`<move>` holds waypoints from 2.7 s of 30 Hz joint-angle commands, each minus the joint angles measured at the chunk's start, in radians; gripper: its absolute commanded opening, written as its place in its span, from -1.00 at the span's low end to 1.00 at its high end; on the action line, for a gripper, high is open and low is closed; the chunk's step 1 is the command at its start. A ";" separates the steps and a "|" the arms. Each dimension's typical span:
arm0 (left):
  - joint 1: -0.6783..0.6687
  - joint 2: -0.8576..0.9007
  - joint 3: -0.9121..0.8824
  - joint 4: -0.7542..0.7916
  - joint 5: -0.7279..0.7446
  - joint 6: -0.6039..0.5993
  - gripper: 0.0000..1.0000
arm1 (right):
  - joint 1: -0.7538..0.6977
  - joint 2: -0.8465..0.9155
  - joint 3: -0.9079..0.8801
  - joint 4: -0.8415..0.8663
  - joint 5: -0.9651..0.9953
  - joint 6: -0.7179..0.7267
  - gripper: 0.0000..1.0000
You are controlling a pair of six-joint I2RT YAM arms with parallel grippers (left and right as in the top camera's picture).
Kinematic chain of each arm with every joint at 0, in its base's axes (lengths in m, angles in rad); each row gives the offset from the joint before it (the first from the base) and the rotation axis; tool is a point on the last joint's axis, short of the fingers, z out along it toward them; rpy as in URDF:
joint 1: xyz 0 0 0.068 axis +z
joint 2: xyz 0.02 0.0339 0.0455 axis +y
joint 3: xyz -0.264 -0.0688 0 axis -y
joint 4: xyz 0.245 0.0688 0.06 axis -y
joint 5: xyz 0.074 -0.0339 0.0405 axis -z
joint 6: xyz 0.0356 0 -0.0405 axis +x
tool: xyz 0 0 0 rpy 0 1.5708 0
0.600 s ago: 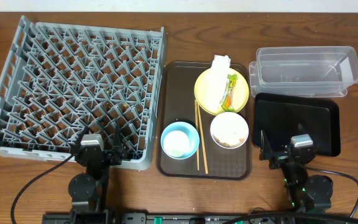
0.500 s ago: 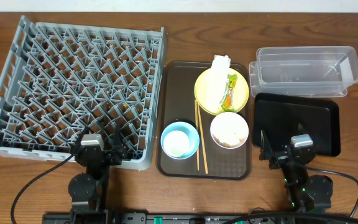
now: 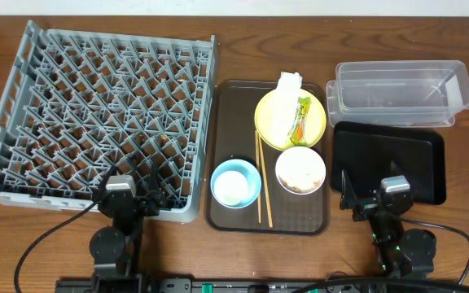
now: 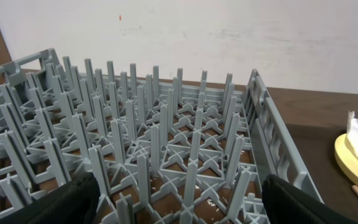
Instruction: Sort waste into correct bins and load items into the dishwasher
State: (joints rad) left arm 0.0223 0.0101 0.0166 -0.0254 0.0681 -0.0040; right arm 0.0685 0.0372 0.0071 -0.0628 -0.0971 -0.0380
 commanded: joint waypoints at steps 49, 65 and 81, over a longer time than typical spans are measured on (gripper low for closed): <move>-0.002 0.029 0.062 -0.086 0.029 -0.021 0.73 | -0.006 -0.004 0.041 -0.013 -0.004 0.037 0.99; -0.002 0.565 0.592 -0.480 0.029 -0.021 0.73 | -0.005 0.583 0.536 -0.166 -0.105 0.111 0.98; -0.002 0.707 0.663 -0.542 0.028 -0.020 0.73 | 0.030 1.315 1.183 -0.547 -0.274 0.035 0.99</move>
State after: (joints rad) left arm 0.0223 0.7181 0.6567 -0.5694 0.0914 -0.0227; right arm 0.0891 1.3128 1.1576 -0.6464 -0.3248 0.0021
